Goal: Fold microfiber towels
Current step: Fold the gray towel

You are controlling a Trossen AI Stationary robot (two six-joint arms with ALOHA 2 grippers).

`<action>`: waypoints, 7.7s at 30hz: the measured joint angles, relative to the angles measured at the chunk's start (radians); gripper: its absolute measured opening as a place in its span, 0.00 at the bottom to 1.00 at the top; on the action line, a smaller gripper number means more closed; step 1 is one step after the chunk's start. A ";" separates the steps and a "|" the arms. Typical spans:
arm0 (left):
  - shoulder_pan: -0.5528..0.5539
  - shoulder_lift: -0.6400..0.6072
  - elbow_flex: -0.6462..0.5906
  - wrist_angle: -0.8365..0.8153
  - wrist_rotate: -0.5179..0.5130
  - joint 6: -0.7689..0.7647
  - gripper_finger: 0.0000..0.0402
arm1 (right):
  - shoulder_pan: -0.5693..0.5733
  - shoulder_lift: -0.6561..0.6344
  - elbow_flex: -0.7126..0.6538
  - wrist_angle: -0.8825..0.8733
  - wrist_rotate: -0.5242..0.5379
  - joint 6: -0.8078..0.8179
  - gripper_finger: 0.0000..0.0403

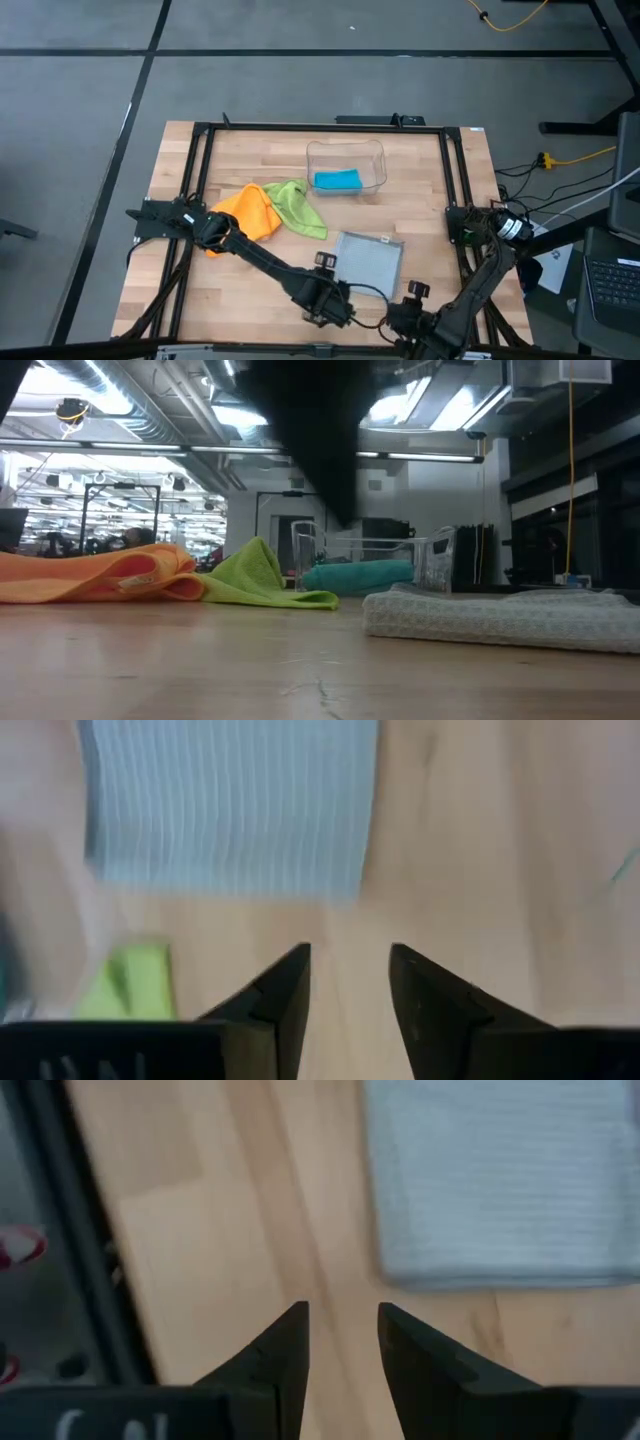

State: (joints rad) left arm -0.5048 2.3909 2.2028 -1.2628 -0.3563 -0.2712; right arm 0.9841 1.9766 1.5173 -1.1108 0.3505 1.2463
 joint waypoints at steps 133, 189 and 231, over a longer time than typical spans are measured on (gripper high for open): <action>0.062 -0.274 -0.735 1.010 0.051 0.300 0.42 | -0.124 -0.308 -0.816 1.074 0.099 -0.544 0.68; -0.012 -0.296 -0.607 0.884 0.163 -0.204 0.00 | -0.118 -0.266 -0.763 1.304 -0.038 -0.159 0.04; 0.197 -0.207 -0.706 0.907 0.086 -0.007 0.22 | -0.182 -0.271 -0.759 1.135 0.000 -0.021 0.09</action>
State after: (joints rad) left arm -0.3076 2.1840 1.4972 -0.3560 -0.2699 -0.2778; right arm 0.8020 1.7058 0.7582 0.0239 0.3500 1.2248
